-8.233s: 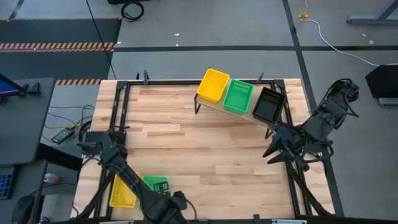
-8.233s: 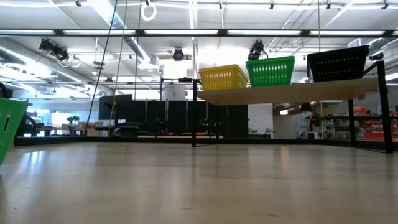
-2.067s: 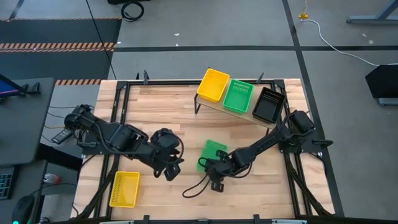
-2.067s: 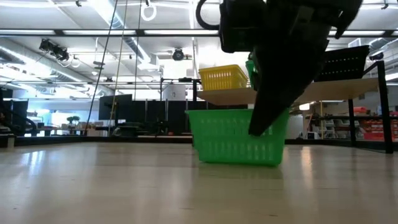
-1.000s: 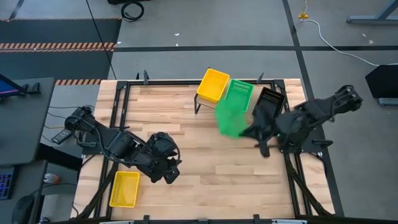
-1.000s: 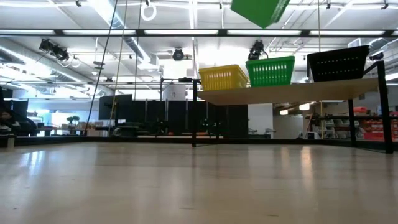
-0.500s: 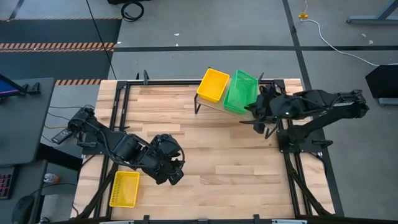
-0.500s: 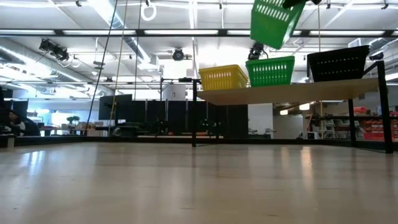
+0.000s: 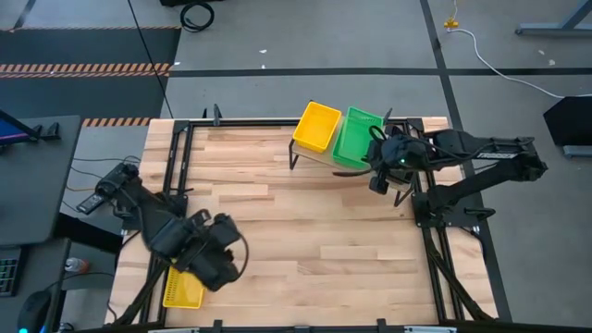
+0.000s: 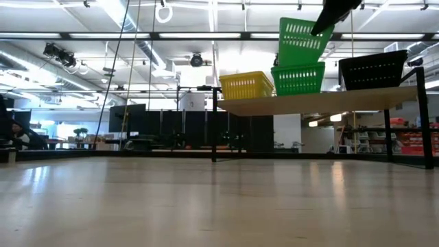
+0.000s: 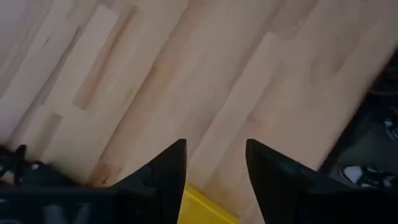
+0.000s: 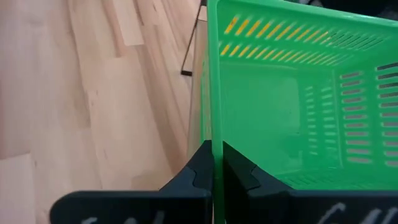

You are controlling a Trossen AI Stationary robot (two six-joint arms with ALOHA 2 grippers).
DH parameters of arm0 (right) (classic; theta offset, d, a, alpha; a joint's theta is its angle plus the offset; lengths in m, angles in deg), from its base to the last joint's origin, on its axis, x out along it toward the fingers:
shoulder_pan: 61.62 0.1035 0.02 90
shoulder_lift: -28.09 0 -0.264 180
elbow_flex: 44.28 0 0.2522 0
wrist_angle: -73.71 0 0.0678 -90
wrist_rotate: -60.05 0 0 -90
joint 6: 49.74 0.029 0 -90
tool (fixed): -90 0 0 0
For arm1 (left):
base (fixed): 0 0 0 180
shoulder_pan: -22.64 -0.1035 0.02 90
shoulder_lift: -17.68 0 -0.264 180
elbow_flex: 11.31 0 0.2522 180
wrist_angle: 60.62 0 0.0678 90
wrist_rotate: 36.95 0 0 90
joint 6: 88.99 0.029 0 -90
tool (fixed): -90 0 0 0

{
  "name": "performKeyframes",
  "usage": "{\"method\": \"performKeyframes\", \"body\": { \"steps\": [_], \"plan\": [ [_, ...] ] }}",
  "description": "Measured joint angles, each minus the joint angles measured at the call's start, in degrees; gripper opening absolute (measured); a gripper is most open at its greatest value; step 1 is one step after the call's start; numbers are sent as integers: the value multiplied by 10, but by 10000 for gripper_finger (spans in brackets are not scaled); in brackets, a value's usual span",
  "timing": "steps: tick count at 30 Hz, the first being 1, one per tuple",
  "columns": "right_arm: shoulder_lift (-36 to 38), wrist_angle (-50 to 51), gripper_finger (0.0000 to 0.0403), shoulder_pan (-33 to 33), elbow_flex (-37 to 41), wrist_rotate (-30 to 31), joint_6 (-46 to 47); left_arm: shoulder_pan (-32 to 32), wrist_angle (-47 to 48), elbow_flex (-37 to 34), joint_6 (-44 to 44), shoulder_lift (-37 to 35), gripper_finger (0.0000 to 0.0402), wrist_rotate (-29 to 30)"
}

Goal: Stack baskets on shelf by color
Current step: Stack the green bin on the green bin

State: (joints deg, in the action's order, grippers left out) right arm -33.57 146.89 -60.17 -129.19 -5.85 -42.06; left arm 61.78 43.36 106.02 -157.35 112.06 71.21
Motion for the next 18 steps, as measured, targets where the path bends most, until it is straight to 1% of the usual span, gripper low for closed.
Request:
{"method": "performKeyframes", "body": {
  "steps": [2,5,8,11,18],
  "plan": [
    [-3,-4,16,-8,0,-14,-2,19,-2,0,-11,-1,172,5],
    [-12,-5,16,-16,0,-24,-2,48,-3,0,-50,0,172,23],
    [-23,-8,16,-24,0,-27,-12,74,-4,-4,-104,0,172,41],
    [-35,-8,16,-34,0,-29,-18,102,-3,-17,-159,0,172,38],
    [-63,-3,17,-46,0,-32,-13,169,-8,-70,-316,0,172,-32]
  ]
}}
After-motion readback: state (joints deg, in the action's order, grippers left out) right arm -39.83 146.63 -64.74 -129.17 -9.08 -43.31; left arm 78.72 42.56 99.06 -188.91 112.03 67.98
